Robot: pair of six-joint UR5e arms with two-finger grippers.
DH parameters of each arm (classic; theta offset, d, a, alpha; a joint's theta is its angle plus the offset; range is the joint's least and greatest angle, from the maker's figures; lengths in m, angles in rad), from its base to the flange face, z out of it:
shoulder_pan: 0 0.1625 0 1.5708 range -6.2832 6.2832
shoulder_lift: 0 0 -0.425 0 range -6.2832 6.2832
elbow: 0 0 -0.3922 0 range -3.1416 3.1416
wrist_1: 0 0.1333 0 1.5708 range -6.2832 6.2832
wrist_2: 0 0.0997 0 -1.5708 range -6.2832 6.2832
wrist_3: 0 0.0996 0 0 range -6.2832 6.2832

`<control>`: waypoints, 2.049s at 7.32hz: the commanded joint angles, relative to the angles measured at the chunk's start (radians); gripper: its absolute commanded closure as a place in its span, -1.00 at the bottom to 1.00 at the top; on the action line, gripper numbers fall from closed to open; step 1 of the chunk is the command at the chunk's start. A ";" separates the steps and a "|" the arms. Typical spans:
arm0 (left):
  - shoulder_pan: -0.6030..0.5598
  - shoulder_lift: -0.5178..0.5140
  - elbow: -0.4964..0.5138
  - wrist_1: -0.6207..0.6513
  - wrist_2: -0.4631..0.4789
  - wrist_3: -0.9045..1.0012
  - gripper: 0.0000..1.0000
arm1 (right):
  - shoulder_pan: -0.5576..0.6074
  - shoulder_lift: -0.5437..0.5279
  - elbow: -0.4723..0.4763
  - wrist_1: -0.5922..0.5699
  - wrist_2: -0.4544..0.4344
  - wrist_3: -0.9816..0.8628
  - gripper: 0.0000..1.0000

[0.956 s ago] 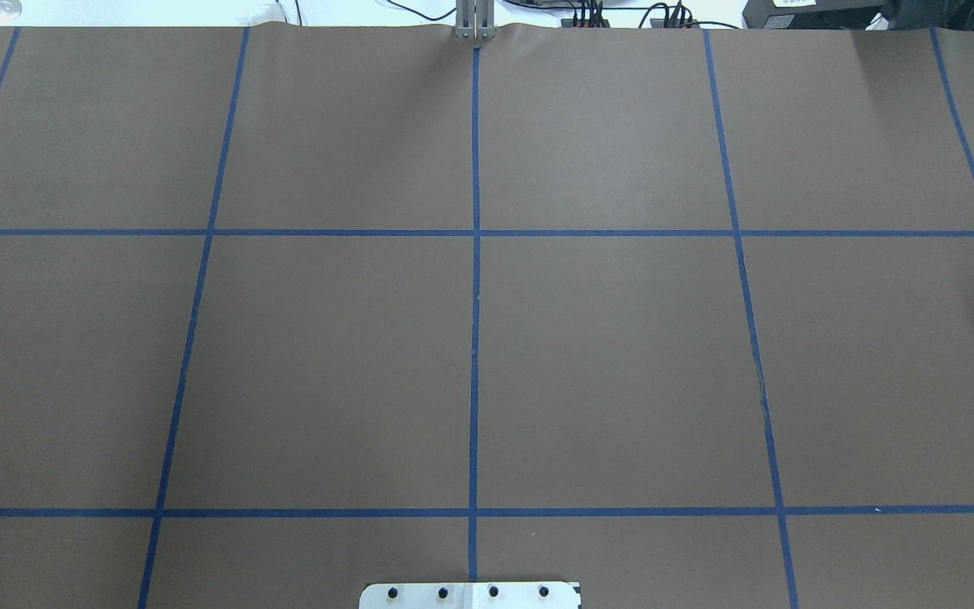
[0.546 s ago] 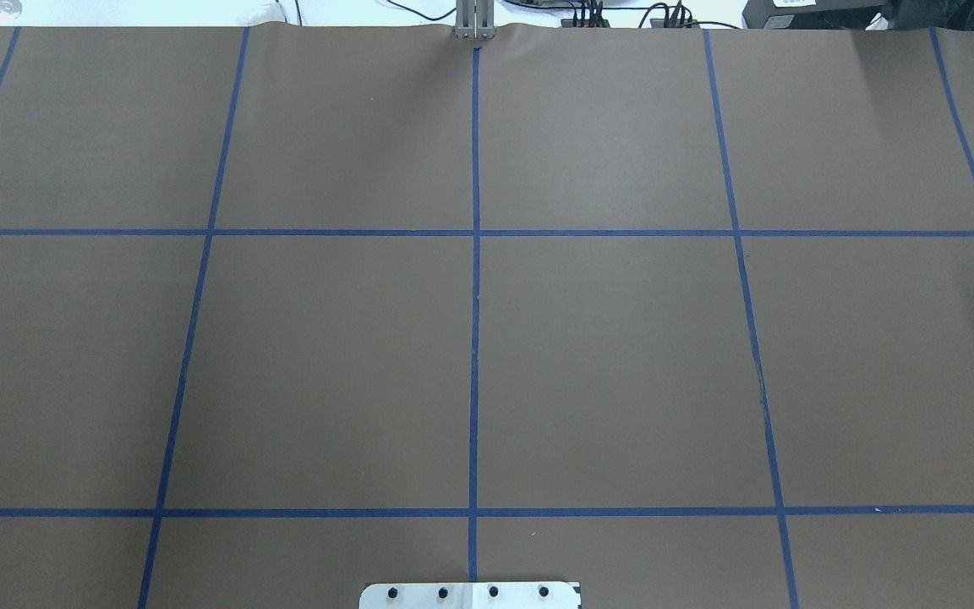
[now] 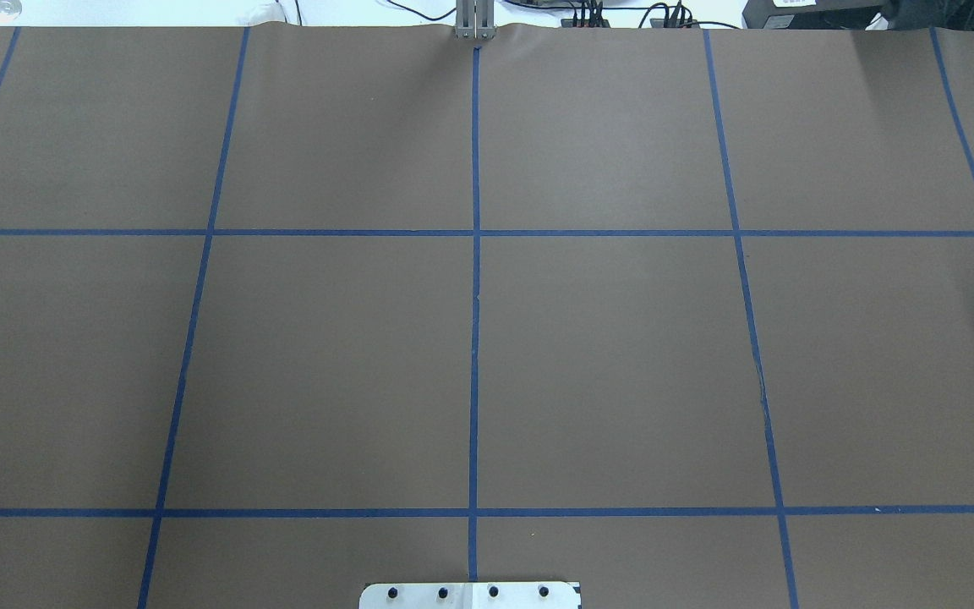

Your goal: Place and press bell with both arms

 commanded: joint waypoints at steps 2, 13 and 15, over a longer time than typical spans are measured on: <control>0.004 -0.002 0.001 0.000 0.003 -0.005 -1.00 | 0.000 0.000 0.000 0.000 0.000 -0.002 -1.00; 0.019 -0.020 0.015 0.000 0.012 -0.010 -0.66 | 0.000 -0.001 0.000 0.002 0.002 0.000 -1.00; 0.019 -0.018 0.014 -0.002 0.012 -0.004 0.24 | 0.000 0.000 0.000 0.002 0.002 0.000 -1.00</control>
